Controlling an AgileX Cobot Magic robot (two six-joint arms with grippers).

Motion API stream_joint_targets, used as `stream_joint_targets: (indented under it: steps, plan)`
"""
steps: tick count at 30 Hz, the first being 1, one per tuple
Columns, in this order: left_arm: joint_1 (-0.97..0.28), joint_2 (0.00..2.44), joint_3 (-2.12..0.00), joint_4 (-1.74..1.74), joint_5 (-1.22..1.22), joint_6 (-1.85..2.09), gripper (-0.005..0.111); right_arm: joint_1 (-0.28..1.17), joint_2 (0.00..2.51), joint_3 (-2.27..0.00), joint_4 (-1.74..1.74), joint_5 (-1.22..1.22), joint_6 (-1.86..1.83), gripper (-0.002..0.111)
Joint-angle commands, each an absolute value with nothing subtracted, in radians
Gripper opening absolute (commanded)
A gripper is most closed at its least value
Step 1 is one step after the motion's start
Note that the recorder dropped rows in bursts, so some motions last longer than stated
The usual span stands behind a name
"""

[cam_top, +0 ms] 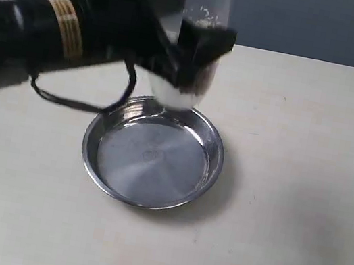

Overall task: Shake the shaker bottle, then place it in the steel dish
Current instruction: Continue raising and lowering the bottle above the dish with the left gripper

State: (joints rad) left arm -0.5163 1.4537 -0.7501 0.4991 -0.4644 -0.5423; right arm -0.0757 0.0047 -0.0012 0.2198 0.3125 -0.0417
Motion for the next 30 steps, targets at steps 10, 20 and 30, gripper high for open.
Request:
stream_joint_targets:
  steps: [10,20,30]
  plan:
    - [-0.515,1.442,-0.709,0.449,-0.384,-0.501,0.0,-0.079,0.0,0.0,0.219,0.308,-0.044,-0.001]
    - [-0.514,1.326,-0.803,0.374,-0.507,-0.459,0.0,-0.079,0.0,0.0,0.219,0.308,-0.044,-0.001]
    - [-0.502,1.463,-0.742,0.343,-0.421,-0.471,0.0,-0.079,0.0,0.0,0.219,0.308,-0.044,-0.001]
